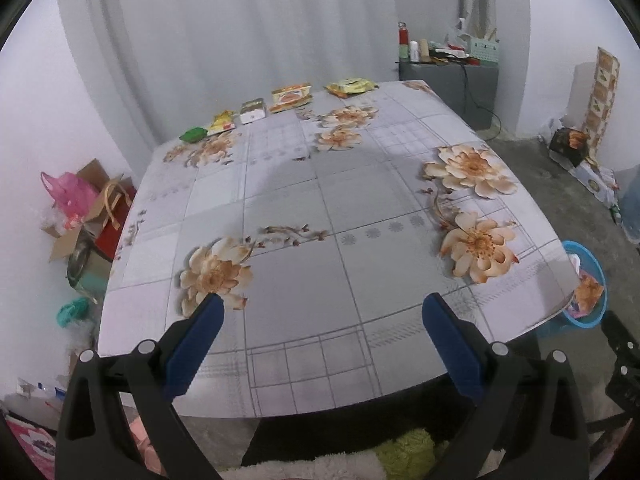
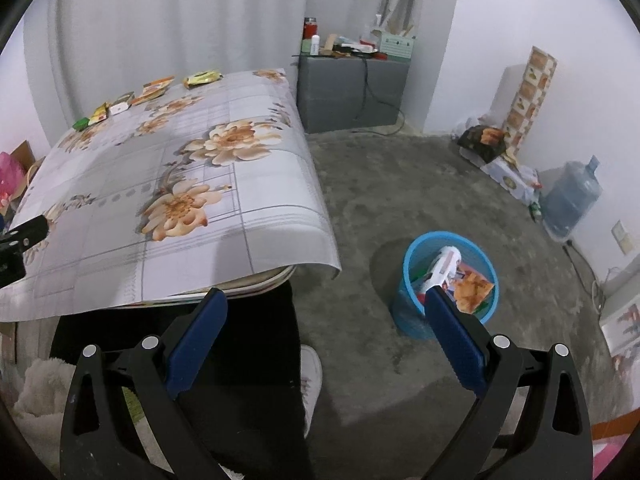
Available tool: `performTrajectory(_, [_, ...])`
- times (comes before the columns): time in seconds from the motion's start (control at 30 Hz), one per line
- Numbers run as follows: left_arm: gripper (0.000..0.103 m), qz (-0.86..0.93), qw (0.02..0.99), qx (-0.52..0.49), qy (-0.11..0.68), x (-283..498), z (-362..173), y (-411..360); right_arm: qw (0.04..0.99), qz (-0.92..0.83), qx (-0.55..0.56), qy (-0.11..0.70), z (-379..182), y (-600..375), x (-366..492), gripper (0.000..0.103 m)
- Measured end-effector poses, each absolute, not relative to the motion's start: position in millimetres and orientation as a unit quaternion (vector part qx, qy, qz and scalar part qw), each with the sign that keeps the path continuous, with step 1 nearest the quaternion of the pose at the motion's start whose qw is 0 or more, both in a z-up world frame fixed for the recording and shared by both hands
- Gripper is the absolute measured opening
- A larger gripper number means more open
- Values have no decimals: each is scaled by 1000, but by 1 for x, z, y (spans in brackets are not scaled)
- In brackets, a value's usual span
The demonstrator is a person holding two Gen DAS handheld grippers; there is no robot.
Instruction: Collect trash
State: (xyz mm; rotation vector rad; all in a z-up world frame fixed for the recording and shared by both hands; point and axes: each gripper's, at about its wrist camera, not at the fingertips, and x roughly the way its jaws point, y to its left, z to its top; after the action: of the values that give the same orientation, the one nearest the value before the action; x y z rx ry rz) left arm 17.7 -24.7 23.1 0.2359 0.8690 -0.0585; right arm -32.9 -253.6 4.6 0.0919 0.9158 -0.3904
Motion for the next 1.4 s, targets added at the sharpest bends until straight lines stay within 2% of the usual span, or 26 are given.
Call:
performTrajectory(0.23, [97,-36,887,121,444,16,13,-27,876,-190,46,440,3,-256,-34,95])
performTrajectory(1.4, [97,-36,882,116,456,16,8,-23,874,-186,51,446,-4,-250,-35,95])
